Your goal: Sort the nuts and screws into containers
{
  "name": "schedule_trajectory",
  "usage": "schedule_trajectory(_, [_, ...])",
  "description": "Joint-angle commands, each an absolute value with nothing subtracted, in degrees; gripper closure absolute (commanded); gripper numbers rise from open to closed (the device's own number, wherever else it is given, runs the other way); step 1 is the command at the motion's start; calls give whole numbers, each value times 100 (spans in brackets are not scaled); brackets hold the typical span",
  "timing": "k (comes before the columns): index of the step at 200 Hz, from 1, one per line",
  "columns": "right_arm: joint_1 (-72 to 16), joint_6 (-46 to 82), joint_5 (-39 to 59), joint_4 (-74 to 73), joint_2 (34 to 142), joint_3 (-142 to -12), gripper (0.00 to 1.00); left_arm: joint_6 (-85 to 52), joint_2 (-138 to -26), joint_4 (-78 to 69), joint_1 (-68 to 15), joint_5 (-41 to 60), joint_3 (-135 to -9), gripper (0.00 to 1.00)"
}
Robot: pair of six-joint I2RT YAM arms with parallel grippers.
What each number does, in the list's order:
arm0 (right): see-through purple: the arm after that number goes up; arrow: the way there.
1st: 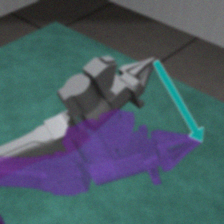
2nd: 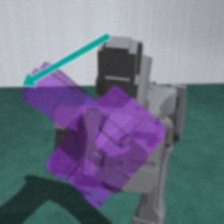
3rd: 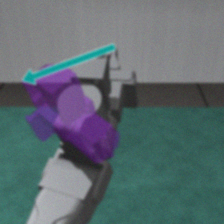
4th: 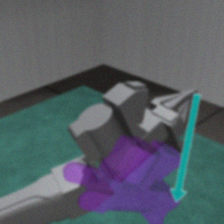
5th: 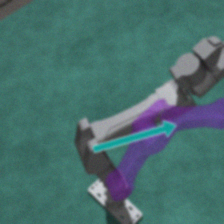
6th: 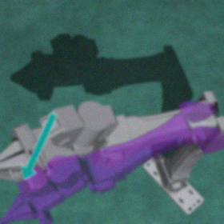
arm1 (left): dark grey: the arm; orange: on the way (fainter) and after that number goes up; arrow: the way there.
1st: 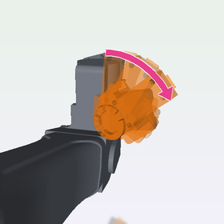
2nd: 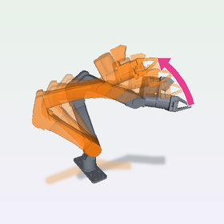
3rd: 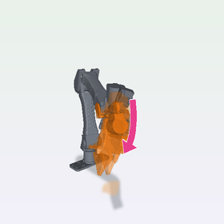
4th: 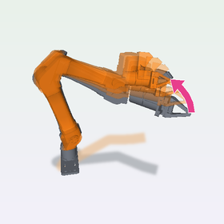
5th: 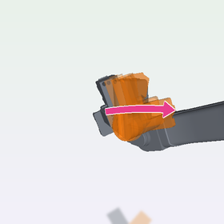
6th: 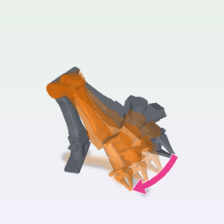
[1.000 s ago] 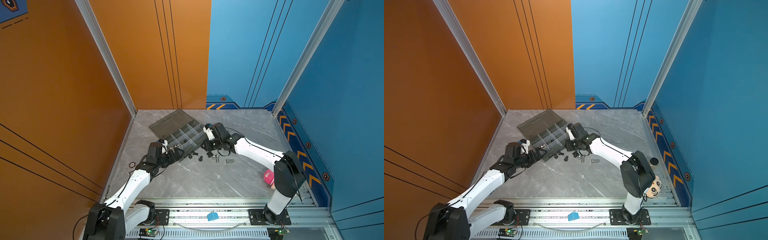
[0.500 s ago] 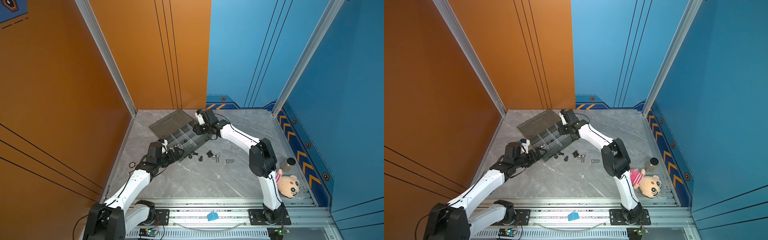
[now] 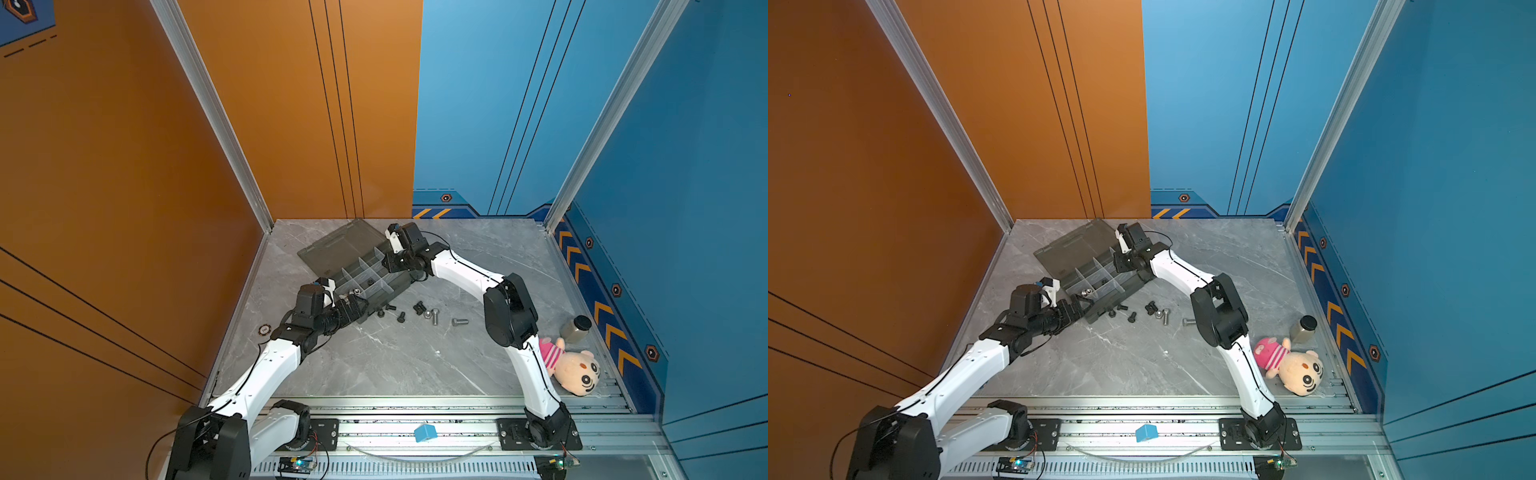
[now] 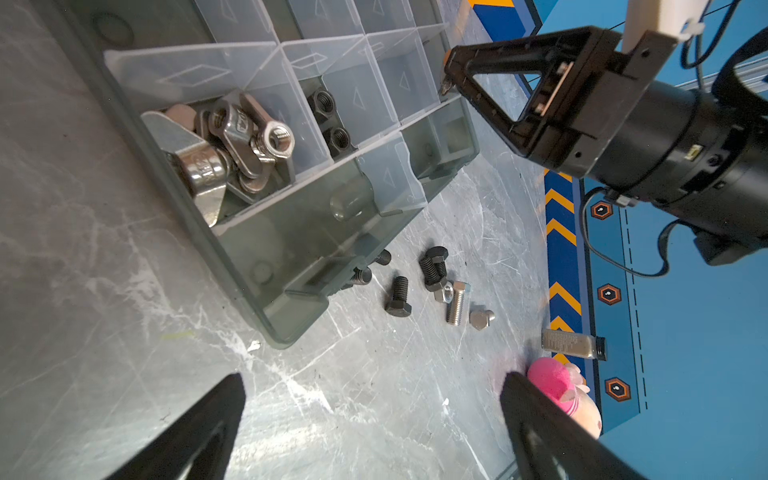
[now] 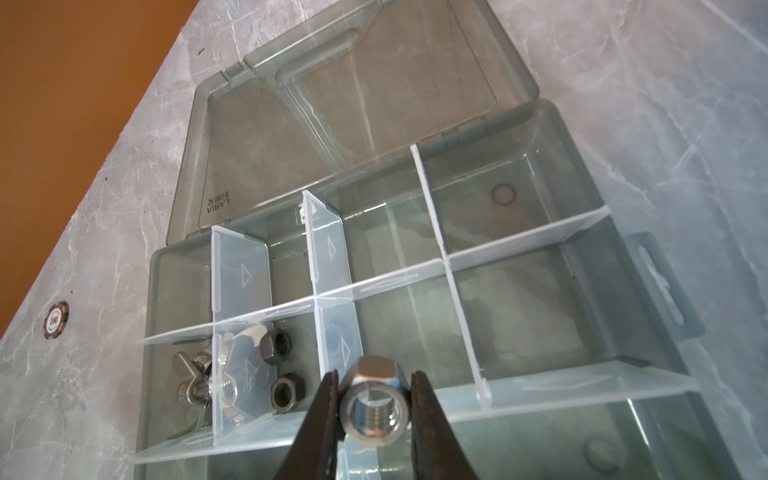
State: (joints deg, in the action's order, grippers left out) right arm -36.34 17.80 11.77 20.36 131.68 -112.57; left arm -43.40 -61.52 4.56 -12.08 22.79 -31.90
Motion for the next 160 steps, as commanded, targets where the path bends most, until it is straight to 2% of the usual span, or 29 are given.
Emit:
schedule_trajectory(1, [-3663, 1775, 1110, 1939, 13365, -11465, 100, -4315, -6131, 564, -1238, 2434, -3261, 2])
schedule_trajectory(74, [-3684, 1856, 1046, 1923, 13665, -11575, 95, -4309, -6087, 597, -1235, 2417, -3232, 2])
schedule_trajectory(132, [-3683, 1855, 969, 2073, 13640, -11549, 71, -4307, -6021, 643, -1239, 2399, -3234, 2])
schedule_trajectory(160, [-3673, 1867, 985, 2093, 13524, -11507, 67, -4307, -5986, 685, -1238, 2391, -3246, 2])
